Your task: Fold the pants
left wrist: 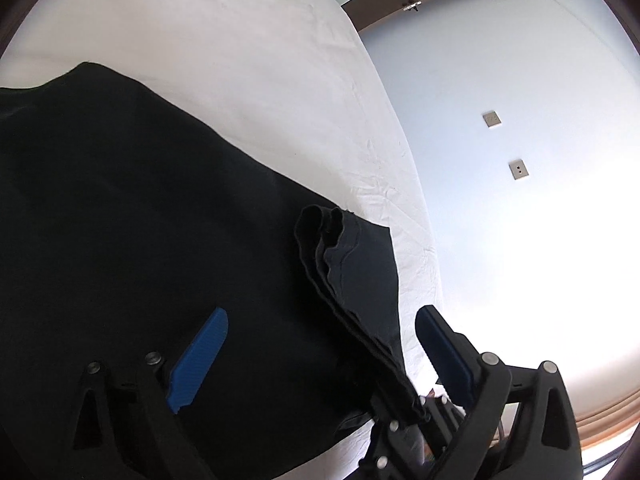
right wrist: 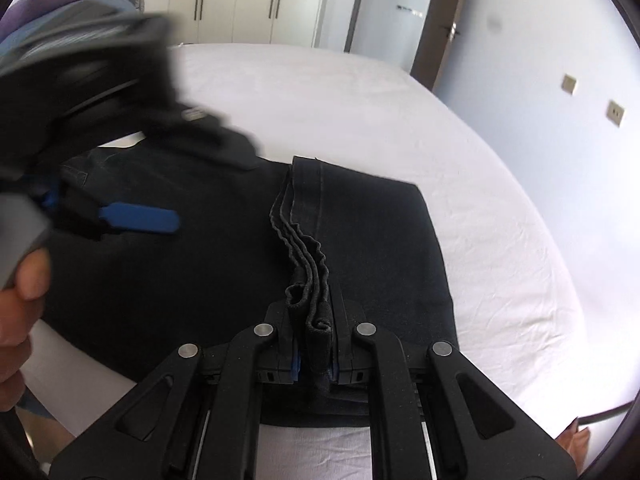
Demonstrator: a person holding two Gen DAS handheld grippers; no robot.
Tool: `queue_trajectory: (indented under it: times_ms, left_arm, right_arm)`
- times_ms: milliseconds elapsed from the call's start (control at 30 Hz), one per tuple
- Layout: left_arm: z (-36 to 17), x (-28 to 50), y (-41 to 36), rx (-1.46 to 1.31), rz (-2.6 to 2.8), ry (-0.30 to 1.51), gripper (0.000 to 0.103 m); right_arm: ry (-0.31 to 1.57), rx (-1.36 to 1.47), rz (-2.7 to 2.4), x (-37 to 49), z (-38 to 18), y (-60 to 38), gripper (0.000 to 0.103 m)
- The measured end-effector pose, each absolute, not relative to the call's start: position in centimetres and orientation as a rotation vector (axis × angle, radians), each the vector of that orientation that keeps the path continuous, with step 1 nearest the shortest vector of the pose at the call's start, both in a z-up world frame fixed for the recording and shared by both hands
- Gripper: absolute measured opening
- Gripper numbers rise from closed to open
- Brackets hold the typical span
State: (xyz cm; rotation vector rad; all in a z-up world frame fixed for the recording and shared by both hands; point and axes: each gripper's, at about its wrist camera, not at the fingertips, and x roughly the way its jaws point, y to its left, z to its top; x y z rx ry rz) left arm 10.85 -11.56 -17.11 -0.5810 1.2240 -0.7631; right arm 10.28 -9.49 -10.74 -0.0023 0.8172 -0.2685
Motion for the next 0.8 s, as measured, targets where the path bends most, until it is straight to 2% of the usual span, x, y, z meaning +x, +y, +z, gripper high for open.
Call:
queue_trajectory:
  times_ms: [167, 200, 267, 300, 333, 500, 800]
  left_arm:
    - [-17.1, 12.4, -13.0, -0.536, -0.779, 1.276, 0.098]
    - [-17.1, 12.6, -13.2, -0.525, -0.777, 1.282, 0.092]
    - [-17.1, 12.7, -13.2, -0.477, -0.771, 1.299, 0.06]
    - [-17.3, 12.8, -13.1, -0.458, -0.772, 1.315, 0.029]
    - [-17.4, 13.0, -12.9, -0.432, -0.773, 1.329, 0.02]
    - [-15.9, 13.1, -10.0, -0.294, -0.796, 1.285, 0.015]
    - [-16.0, 14.1, -1.8, -0.161, -0.69, 1.273, 0.014]
  right_arm:
    - [0.802, -0.066, -0.244, 9.9, -10.0, -7.2, 0.009]
    - [0.799, -0.076, -0.238, 9.8, -9.8, -6.9, 0.009]
    - [0.794, -0.094, -0.224, 9.6, -9.4, -6.2, 0.009]
    - [0.793, -0.102, -0.217, 7.9, -9.1, -6.0, 0.009]
    - [0.794, -0.11, -0.206, 6.9, -8.9, -6.0, 0.009]
    - [0.799, -0.147, -0.14, 7.2, -8.4, -4.0, 0.009]
    - [0.813, -0.203, 0.043, 8.8, -9.0, 1.9, 0.009]
